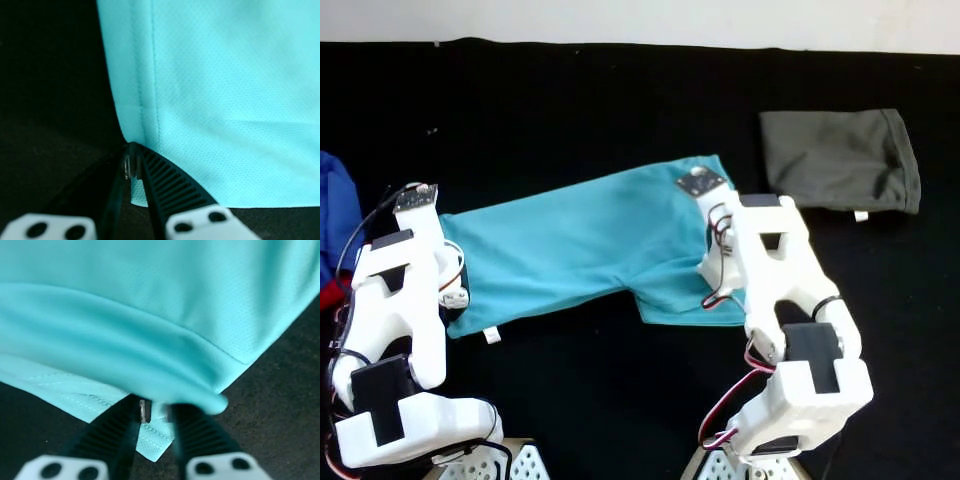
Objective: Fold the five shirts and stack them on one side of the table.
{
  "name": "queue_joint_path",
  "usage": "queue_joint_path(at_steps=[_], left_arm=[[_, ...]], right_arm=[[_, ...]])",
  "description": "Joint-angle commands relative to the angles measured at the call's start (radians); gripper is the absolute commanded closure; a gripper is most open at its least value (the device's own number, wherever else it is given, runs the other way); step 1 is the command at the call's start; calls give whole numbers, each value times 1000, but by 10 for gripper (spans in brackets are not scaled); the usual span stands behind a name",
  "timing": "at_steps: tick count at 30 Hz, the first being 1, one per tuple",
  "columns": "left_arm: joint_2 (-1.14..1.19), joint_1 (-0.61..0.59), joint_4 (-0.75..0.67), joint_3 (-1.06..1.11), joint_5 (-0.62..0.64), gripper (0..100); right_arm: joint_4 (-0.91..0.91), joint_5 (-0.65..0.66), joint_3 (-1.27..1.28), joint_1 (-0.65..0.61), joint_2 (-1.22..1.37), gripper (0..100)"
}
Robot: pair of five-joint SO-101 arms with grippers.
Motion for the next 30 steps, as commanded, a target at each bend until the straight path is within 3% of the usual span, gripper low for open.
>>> queue_joint_path(at_steps=[1, 6, 12, 18, 30], left_arm=[[-2, -12, -26, 1, 11, 992], [-2, -12, -26, 1, 11, 992], [-2, -12, -26, 1, 11, 992], [-2, -12, -28, 1, 11, 992], [-2, -13, -28, 1, 11, 992]], right_arm=[[-2, 11, -56, 7, -4, 993], [30, 11, -127, 54, -7, 993], [217, 14, -312, 105, -7, 993], [389, 17, -449, 105, -7, 993], [530, 17, -608, 105, -7, 993]])
